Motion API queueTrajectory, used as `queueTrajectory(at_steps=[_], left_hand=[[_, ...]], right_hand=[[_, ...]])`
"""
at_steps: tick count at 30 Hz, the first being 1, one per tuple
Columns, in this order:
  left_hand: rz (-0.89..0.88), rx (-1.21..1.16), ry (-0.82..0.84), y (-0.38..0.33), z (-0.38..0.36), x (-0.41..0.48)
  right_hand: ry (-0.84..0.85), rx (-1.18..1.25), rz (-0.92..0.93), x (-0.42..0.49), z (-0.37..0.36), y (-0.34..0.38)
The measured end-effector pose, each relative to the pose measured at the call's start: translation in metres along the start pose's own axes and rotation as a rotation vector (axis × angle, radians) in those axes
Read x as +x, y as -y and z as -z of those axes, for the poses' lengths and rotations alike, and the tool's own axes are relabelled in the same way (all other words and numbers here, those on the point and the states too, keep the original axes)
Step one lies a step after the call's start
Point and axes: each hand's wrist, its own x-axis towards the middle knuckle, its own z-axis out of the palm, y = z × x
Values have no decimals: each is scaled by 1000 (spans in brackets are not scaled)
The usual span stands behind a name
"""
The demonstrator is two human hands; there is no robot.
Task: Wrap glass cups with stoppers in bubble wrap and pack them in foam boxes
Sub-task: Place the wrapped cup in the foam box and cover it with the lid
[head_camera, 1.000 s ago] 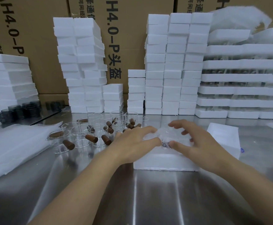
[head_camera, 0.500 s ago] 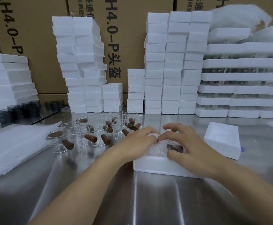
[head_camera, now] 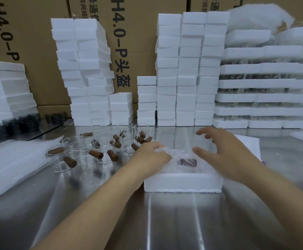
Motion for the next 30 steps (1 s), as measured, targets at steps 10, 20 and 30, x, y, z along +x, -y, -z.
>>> queueTrajectory(at_steps=[10,20,30], left_hand=[[-228,-62,60,-12,4,-8],[-311,310,21,-7,-2,-14],[-262,-454,-152,-23,7,-12]], right_hand=[[47,-230,-399,8,-2,-32],[-368,-241,-126,10,6,-19],[17,1312,13,2,20,25]])
